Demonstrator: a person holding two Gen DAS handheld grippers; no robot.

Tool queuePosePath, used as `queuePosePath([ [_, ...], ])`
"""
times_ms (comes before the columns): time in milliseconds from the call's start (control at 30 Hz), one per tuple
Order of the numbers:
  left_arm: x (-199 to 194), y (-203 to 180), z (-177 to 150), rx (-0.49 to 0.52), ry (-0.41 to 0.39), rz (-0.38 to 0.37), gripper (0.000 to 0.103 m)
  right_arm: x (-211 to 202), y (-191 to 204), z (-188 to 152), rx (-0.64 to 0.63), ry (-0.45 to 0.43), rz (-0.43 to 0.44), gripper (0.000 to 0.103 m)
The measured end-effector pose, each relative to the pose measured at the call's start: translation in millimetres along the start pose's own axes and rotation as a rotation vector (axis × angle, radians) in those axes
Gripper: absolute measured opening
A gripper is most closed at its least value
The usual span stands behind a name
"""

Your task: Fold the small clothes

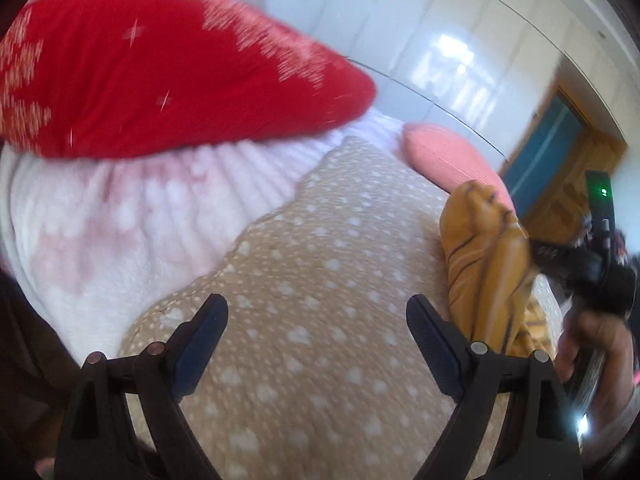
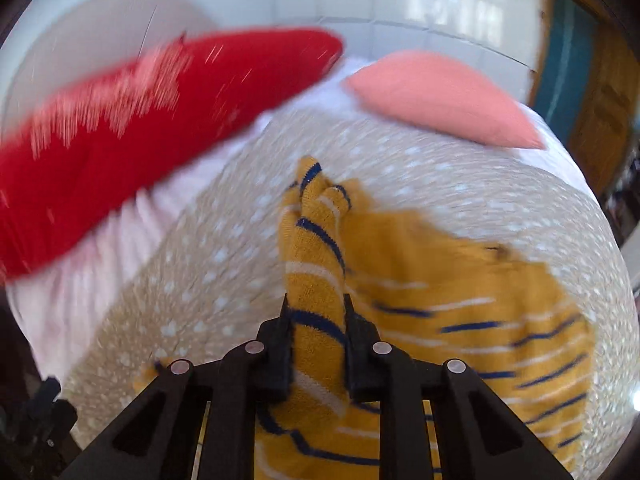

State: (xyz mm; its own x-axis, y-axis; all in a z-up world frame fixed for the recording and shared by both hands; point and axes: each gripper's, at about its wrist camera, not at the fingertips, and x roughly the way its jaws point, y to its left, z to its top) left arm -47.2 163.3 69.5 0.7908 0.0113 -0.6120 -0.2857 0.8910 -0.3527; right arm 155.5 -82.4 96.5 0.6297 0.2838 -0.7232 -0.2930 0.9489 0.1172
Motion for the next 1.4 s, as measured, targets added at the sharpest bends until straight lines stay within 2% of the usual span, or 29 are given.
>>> queuePosePath([
  [133,-15,-29,-1,0.049,0.024,-0.040,0.090,-34,-100,-15,0.161,-0.050,-0.030,0.019],
  [167,-15,-38,-2,0.062,0.033,-0.047,0.090,-38,-133,-26,0.213,-0.048,-0.047,0.019],
  [267,-7,-62,-9,0.102,0.060,-0.053,0.090,-34,-193,-57,0.312,-0.008,-0.075,0.019],
  [367,0,-84,-17,0.136,0.105,-0.074,0.090,-31,-239,-90,0.400,0.052,-0.083,0.021],
  [467,3,-104,-25,0.183,0.118,-0.079,0.090,-56,-267,-102,0.445,0.002,-0.134,0.021],
  [533,5,-114,-30,0.206,0.126,-0.079,0.090,-79,-271,-99,0.459,-0.059,-0.107,0.022],
  [600,7,-121,-33,0.208,0.140,-0.083,0.090,-97,-263,-87,0.438,-0.116,-0.043,0.022],
  [700,8,-129,-37,0.207,0.157,-0.083,0.090,-110,-233,-71,0.367,-0.190,0.058,0.022],
  [767,4,-133,-40,0.213,0.155,-0.080,0.090,-103,-210,-67,0.310,-0.187,0.130,0.022],
  [867,-6,-134,-41,0.224,0.142,-0.071,0.090,-71,-191,-72,0.289,-0.094,0.197,0.022],
  [967,-13,-130,-40,0.228,0.131,-0.056,0.090,-34,-196,-103,0.335,0.056,0.133,0.019],
  [1067,-14,-126,-41,0.241,0.126,-0.027,0.090,-28,-204,-133,0.370,0.083,0.155,0.009],
  [1200,-4,-123,-47,0.247,0.157,-0.023,0.090,-47,-200,-137,0.320,0.052,0.114,0.009],
  [1267,-1,-124,-50,0.247,0.161,-0.023,0.090,-61,-200,-128,0.312,-0.004,0.087,0.016],
  [1333,-1,-125,-53,0.252,0.156,-0.017,0.090,-72,-197,-118,0.292,-0.061,0.063,0.018],
  [1400,-4,-126,-55,0.259,0.147,-0.012,0.090,-77,-191,-110,0.288,-0.091,0.088,0.018],
])
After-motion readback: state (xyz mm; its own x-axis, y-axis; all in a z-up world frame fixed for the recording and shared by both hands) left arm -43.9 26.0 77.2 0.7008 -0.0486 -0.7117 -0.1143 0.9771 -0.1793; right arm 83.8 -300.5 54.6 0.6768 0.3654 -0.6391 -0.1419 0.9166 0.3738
